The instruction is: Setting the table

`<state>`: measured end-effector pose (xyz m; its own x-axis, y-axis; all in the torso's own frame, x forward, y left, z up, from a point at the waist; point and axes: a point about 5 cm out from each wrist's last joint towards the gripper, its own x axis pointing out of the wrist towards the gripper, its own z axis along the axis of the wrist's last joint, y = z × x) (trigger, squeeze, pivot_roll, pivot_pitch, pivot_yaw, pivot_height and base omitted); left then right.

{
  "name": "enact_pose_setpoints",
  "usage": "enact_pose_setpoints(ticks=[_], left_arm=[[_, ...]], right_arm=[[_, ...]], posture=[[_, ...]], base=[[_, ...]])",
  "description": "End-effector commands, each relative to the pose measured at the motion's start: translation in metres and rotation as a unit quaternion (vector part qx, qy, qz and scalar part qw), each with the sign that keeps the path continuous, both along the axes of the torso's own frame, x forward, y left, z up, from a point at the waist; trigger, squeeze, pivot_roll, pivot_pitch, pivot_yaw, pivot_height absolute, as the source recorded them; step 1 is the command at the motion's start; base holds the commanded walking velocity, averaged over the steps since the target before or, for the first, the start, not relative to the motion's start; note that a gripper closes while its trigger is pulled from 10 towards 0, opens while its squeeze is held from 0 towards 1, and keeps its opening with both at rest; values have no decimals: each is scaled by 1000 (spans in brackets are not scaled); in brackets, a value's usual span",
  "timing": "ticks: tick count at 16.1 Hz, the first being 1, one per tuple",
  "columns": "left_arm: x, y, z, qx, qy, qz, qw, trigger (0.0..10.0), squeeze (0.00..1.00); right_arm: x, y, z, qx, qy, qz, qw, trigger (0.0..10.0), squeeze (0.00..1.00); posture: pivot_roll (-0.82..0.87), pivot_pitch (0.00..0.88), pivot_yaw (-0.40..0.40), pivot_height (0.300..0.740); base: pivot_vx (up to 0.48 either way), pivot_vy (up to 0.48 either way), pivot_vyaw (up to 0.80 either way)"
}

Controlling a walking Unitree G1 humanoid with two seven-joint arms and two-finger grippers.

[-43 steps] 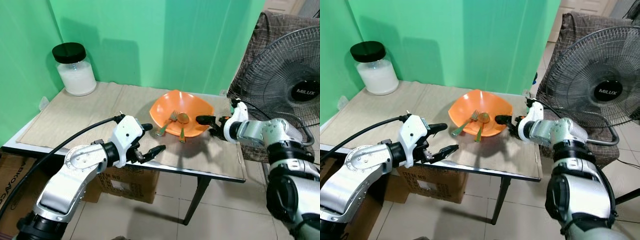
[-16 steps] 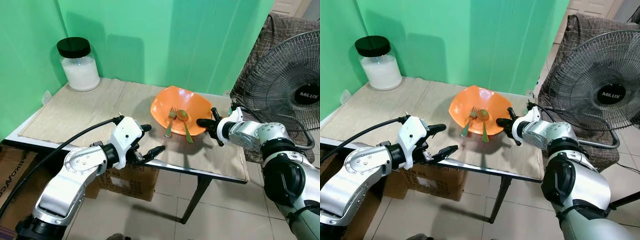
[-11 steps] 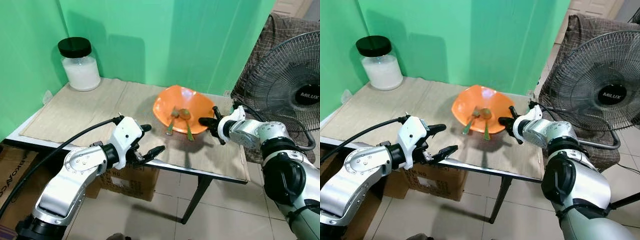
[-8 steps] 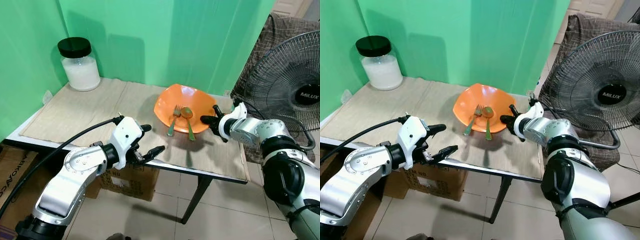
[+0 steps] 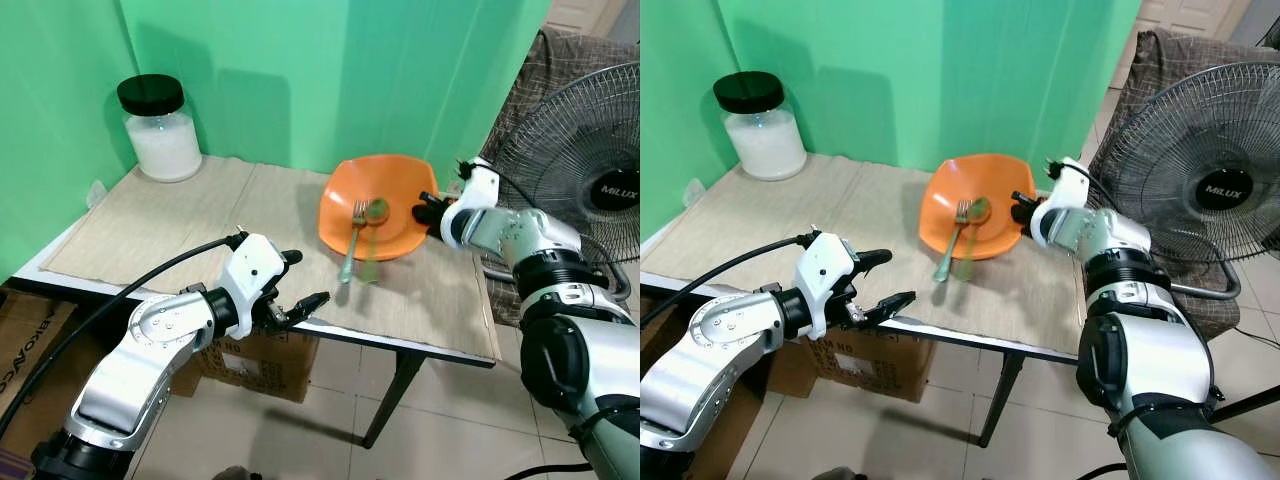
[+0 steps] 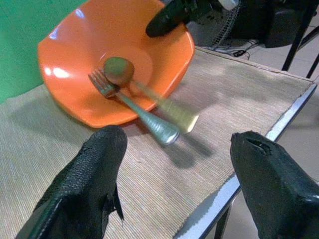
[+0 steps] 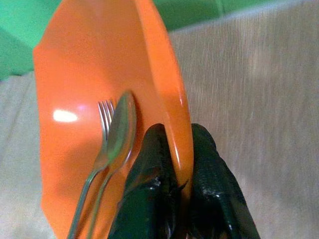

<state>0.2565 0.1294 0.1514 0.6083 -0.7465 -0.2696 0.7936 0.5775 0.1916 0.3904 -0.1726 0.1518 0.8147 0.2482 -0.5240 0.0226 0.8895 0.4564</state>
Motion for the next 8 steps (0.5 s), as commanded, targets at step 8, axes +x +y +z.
enact_pose_setpoints(ticks=[8], left_arm=[[-1,2,4,5,-11,-1,1000,10000,0]], right_arm=[[6,-8,29,-168,-119,21,978,0,0]], posture=[[-151,0,-81,740]], base=[[0,0,0]])
